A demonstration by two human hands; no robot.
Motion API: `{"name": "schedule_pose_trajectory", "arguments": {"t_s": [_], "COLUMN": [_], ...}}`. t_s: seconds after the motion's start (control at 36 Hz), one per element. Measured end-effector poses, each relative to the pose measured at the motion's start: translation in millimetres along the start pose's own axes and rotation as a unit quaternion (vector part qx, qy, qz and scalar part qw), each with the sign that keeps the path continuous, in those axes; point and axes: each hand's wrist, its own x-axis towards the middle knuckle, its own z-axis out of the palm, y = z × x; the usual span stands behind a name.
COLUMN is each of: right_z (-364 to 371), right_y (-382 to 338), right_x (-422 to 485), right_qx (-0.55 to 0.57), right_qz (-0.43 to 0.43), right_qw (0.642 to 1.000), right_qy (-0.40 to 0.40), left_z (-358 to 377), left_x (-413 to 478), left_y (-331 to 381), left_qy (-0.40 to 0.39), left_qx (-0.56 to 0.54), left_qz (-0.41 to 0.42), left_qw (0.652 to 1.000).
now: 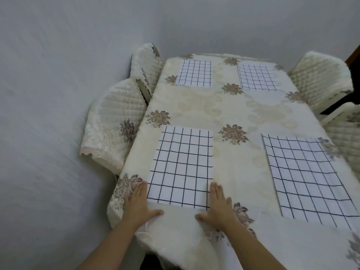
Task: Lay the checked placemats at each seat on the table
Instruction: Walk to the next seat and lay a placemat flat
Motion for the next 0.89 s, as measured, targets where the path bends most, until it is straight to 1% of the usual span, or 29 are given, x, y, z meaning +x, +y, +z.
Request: {"name": "schedule_pose_trajectory", "arguments": {"t_s": [0.06, 0.25, 0.42, 0.56, 0.64, 0.72, 0.89], "right_z": [0, 0, -2, -2, -2, -5, -14], "right_y": [1, -4, -8, -7, -6, -5, -1], "right_x": [-2, 1, 8, 14, 21, 29, 43], "right_qx": [0.009, 0.054, 0.041, 0.076, 0.107, 0.106, 0.105], "right_qz": [-0.003, 0.01, 0.014, 0.011, 0.011, 0.016, 0.012], "right_qw": [1.0, 0.998, 0.998, 0.995, 0.991, 0.989, 0.988], "right_qy": [0.003, 0.036, 0.047, 0.061, 0.081, 0.101, 0.11], "left_z": [1, 1, -2, -2, -3, -1, -2], "left_x": [2, 8, 17, 28, 35, 42, 53], "left_y": [1, 4, 2, -2, -2, -4, -2], "left_qy": [0.018, 0.026, 0.023, 0.022, 0.021, 0.025, 0.035], "left_qx": [-0.016, -0.051, -0.051, -0.071, -0.065, -0.067, -0.085], "left_qz": [-0.005, -0.017, -0.002, 0.018, 0.028, 0.032, 0.04], "left_qw": [1.0, 0.998, 0.998, 0.997, 0.997, 0.997, 0.995]}}
